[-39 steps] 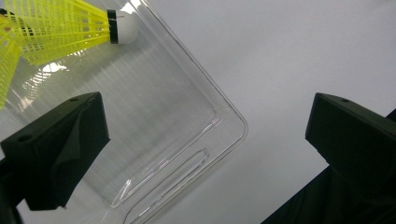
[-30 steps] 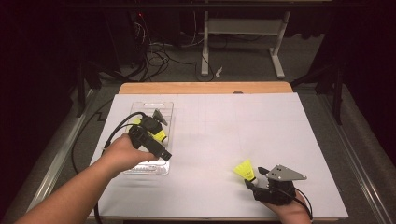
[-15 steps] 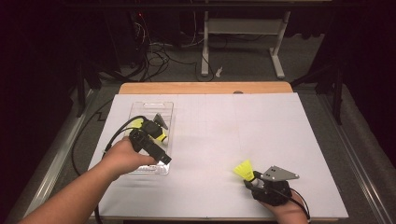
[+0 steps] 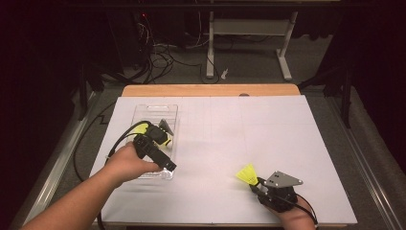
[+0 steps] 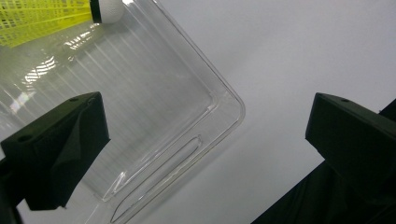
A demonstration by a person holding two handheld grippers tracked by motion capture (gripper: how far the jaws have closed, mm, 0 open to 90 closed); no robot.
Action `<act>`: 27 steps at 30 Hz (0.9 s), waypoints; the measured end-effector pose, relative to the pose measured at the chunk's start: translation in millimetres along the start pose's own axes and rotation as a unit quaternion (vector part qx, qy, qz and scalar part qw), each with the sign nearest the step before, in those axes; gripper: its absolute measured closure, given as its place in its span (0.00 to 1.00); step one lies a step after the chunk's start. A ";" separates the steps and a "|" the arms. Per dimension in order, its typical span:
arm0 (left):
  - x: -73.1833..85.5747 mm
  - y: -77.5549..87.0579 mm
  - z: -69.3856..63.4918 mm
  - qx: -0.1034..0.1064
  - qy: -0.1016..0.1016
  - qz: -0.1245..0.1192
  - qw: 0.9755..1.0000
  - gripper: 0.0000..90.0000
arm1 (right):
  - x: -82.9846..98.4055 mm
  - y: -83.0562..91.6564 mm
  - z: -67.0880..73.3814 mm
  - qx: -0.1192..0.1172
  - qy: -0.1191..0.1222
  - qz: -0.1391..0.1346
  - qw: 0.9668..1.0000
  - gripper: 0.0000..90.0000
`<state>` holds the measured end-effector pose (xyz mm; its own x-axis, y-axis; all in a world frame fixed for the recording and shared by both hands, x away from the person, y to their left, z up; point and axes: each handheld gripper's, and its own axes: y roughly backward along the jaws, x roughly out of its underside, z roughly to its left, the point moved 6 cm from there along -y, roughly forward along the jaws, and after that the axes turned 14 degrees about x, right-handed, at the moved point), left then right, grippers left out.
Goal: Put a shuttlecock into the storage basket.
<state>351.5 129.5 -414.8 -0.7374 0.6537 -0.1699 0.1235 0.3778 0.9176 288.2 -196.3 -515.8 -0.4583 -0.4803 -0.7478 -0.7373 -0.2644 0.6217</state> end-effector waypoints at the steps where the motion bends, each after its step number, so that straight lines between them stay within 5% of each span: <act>1: 0.0 -0.2 -0.7 0.001 -0.002 0.001 1.000 0.01 | -1.6 0.8 0.4 -0.002 0.001 -0.004 1.000 0.73; 17: -2.2 -2.5 -8.9 0.009 -0.010 0.001 1.000 0.01 | -21.3 7.5 12.3 -0.050 -0.023 -0.029 0.998 0.73; 27: -3.8 -2.1 -7.5 0.005 -0.007 0.004 1.000 0.01 | -50.4 10.7 17.8 -0.060 -0.011 -0.043 0.997 0.73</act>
<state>349.0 121.3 -413.4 -0.7265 0.6662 -0.1683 0.1351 0.3786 0.9156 294.5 -160.0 -475.7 -0.4076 -0.4340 -0.8035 -0.7106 -0.4019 0.5775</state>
